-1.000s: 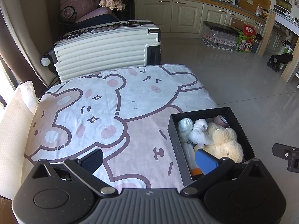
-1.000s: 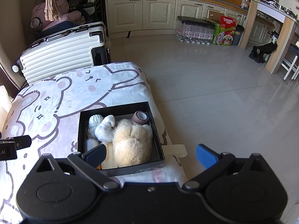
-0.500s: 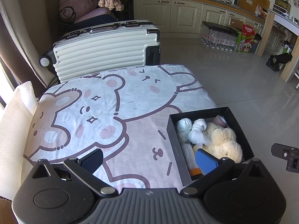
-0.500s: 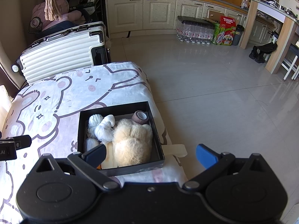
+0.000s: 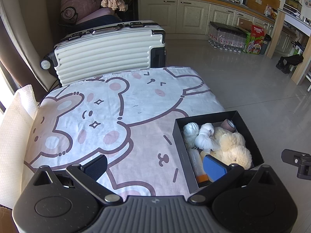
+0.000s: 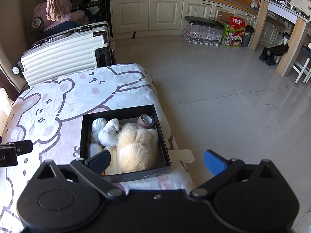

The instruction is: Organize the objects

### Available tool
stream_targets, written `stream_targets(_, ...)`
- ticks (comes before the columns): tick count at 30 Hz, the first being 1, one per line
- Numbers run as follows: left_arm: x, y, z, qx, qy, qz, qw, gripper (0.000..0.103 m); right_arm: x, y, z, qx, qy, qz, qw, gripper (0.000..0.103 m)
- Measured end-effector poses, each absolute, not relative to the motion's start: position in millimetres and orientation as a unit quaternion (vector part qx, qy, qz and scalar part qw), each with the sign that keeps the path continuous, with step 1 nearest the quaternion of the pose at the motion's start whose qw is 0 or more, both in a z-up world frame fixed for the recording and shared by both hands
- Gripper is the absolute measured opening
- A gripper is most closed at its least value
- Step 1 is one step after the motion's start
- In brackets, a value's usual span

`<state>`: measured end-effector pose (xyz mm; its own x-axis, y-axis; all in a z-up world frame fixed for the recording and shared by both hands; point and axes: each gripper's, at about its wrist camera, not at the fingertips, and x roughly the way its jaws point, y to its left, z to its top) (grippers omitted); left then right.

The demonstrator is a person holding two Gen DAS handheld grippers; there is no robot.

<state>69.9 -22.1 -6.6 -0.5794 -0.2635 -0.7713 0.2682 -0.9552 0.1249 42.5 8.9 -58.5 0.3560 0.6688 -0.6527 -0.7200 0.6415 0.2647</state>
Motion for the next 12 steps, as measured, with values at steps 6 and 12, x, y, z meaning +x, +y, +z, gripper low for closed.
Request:
stream_targets(6, 69.1, -17.2, -8.0, 0.435, -0.002, -0.888, 0.148, 0.103, 41.9, 9.4, -60.4, -0.034, 0.378, 0.425, 0.822, 0.103)
stream_targets(12, 68.6, -17.9, -8.2, 0.437, -0.003, -0.888, 0.145, 0.103, 42.6, 8.3, -60.6, -0.034, 0.378, 0.427, 0.821, 0.103)
